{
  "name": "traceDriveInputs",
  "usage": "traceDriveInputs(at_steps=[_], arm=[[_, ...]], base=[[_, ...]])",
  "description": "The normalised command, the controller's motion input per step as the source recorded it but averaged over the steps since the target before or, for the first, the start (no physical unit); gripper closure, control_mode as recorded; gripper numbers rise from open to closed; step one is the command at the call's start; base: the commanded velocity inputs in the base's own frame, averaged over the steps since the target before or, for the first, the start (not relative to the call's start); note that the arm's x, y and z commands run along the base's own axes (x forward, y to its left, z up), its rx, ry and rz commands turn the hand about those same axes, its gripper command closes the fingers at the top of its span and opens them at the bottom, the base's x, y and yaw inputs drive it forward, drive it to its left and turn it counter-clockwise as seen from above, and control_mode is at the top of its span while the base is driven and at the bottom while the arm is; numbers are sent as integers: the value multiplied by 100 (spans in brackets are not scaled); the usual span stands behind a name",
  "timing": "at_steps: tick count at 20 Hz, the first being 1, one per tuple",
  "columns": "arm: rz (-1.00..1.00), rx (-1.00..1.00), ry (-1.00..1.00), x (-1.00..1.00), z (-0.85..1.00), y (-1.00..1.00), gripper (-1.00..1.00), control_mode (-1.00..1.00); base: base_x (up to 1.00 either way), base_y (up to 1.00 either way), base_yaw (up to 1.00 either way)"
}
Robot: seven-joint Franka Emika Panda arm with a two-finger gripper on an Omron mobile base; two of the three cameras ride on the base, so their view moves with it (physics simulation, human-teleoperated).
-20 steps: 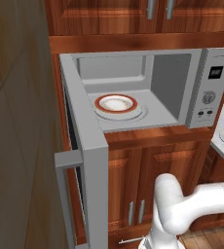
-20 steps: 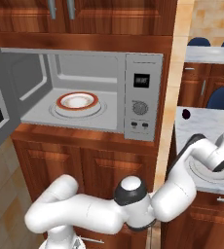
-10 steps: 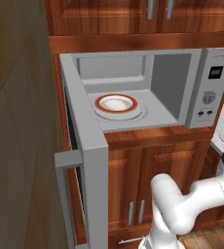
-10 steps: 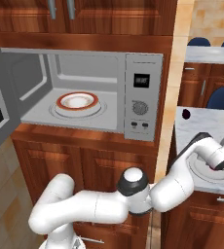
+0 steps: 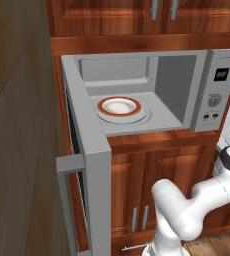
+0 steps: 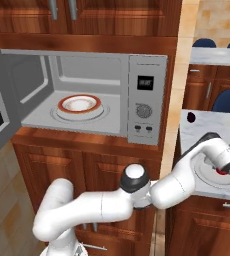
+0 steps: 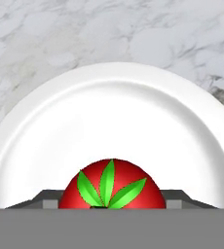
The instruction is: Pick the tomato from the microwave and place it on plate located on the counter.
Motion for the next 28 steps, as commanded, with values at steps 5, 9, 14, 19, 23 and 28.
traceDriveInputs(at_steps=[5, 9, 14, 19, 23, 28], arm=[[0, 0, 0, -1, 0, -1, -100, -100], [0, 0, -4, -3, 12, 12, -100, -100], [0, -5, -20, -33, 18, 29, -100, -100], [2, -18, -30, -82, 2, 73, -100, -100], [1, -24, -23, -100, 0, 100, -100, -100], [0, -27, -12, -88, 1, 100, -100, -100]], base=[[0, 0, 0], [0, 0, 0], [0, 0, 0], [0, 0, 0], [0, 0, 0], [0, 0, 0]])
